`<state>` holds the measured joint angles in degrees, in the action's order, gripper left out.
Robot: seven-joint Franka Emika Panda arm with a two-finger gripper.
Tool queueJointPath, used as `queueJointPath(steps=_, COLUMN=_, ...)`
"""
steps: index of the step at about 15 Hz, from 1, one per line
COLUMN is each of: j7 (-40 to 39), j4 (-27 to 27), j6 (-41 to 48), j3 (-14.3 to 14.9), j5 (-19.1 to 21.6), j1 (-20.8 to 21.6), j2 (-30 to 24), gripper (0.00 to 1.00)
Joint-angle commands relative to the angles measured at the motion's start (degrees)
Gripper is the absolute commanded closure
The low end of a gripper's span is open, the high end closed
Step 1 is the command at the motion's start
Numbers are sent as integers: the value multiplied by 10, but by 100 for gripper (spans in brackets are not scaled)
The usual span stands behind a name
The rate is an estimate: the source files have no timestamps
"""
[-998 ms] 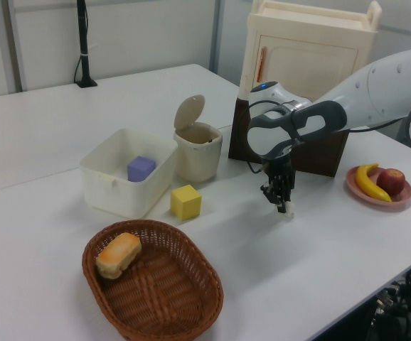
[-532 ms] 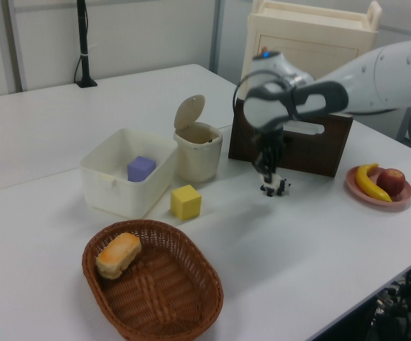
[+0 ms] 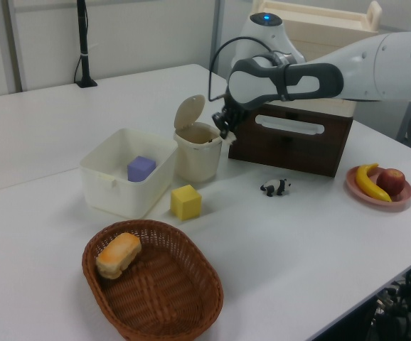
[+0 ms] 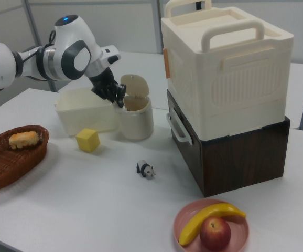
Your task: Grab it up and put it in the trash
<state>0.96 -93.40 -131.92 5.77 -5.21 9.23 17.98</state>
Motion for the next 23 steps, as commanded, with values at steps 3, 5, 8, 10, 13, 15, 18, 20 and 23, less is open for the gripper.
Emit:
queueJointPath(steps=3, j7=85, j4=109, j6=-39, j3=5, j5=-6, j1=12, j2=92, gripper=72)
queueJointPath(steps=5, j7=113, j4=119, j6=-64, j3=6, j5=-13, j1=14, j2=108, gripper=49)
queueJointPath(steps=8, j7=150, j4=118, j6=-83, j3=6, j5=-38, j1=15, j2=108, gripper=0)
queueJointPath(steps=10, j7=158, j4=118, j6=-80, j3=6, j5=-39, j1=16, j2=105, gripper=0)
queueJointPath(steps=13, j7=157, j4=106, j6=-37, j3=6, j5=-38, j1=17, j2=76, gripper=0)
queueJointPath(steps=15, j7=152, j4=106, j6=104, j3=3, j5=-31, j1=18, j2=40, gripper=0)
queueJointPath(steps=18, j7=102, j4=105, j6=296, j3=-16, j5=7, j1=16, j2=-9, gripper=0)
queueJointPath(steps=20, j7=50, j4=105, j6=377, j3=-14, j5=53, j1=11, j2=-33, gripper=0)
queueJointPath(steps=23, j7=5, j4=104, j6=438, j3=-9, j5=76, j1=-5, j2=-66, gripper=0)
